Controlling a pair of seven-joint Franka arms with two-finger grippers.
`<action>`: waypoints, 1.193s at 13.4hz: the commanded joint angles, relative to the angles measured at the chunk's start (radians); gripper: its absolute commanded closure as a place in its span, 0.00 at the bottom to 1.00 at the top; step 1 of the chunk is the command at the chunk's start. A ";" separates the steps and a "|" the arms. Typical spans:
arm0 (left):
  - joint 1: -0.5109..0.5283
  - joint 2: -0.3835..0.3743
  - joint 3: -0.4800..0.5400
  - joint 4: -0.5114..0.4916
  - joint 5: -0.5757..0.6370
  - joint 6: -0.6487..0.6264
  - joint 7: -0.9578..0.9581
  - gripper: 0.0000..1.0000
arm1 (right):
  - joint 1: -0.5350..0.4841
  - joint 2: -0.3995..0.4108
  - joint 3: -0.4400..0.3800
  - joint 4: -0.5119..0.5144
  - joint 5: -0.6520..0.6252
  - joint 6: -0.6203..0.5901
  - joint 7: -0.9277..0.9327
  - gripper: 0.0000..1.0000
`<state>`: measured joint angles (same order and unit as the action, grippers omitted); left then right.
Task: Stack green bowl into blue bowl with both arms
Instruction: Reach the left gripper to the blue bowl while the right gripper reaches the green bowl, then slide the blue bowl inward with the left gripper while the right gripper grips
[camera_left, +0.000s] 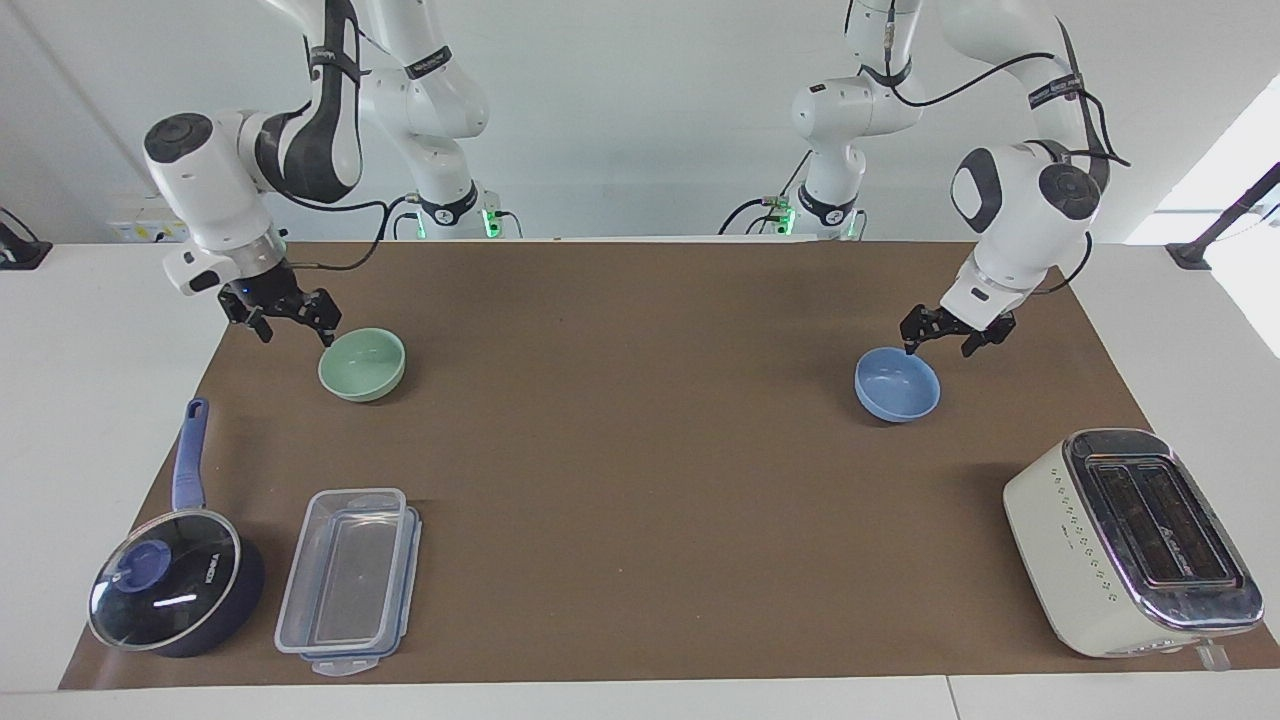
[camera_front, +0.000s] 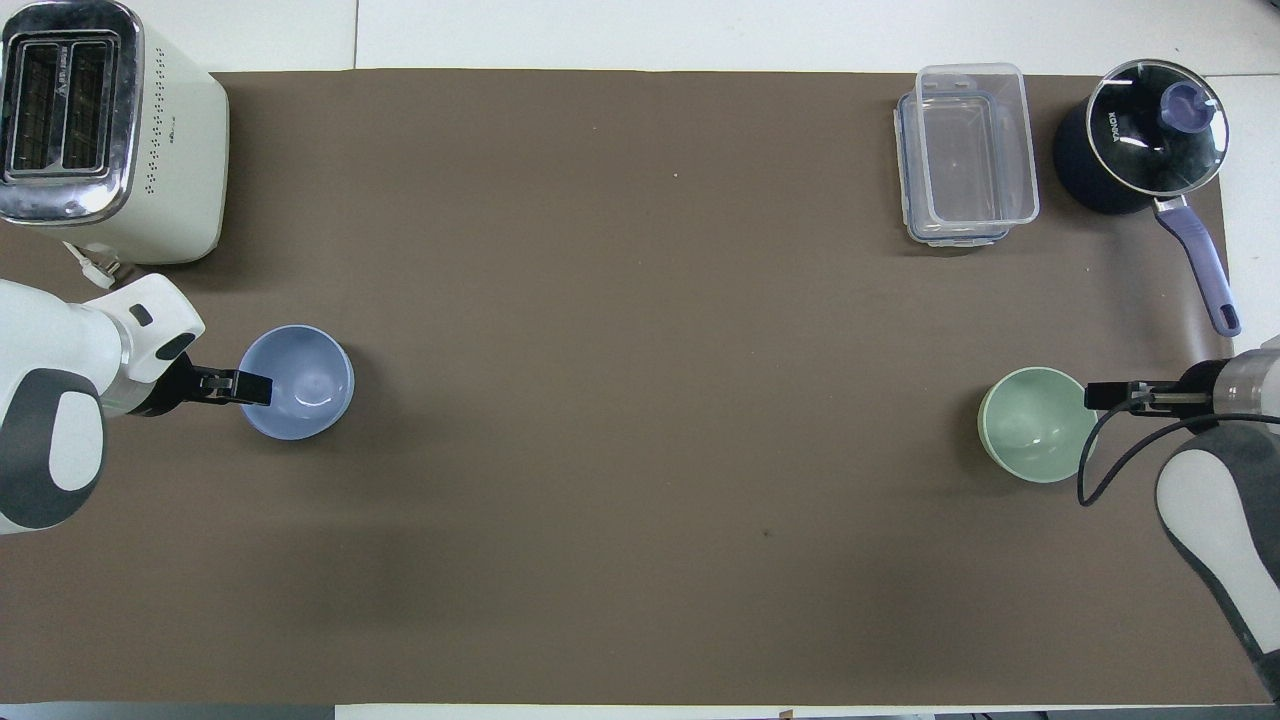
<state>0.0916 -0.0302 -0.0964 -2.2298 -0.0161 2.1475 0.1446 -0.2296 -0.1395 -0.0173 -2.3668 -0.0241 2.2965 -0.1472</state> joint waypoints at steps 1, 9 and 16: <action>0.003 0.039 -0.002 -0.017 -0.015 0.076 0.026 0.07 | -0.017 0.030 0.008 -0.058 0.013 0.087 -0.031 0.02; 0.007 0.099 0.000 -0.030 -0.015 0.150 0.133 0.45 | -0.034 0.048 0.008 -0.123 0.013 0.120 -0.106 0.13; 0.013 0.134 -0.002 0.067 -0.016 0.079 0.112 1.00 | -0.066 0.054 0.010 -0.111 0.015 0.144 -0.195 1.00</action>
<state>0.0973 0.0702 -0.0970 -2.2158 -0.0235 2.2637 0.2566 -0.2752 -0.0720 -0.0180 -2.4719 -0.0241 2.4228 -0.3174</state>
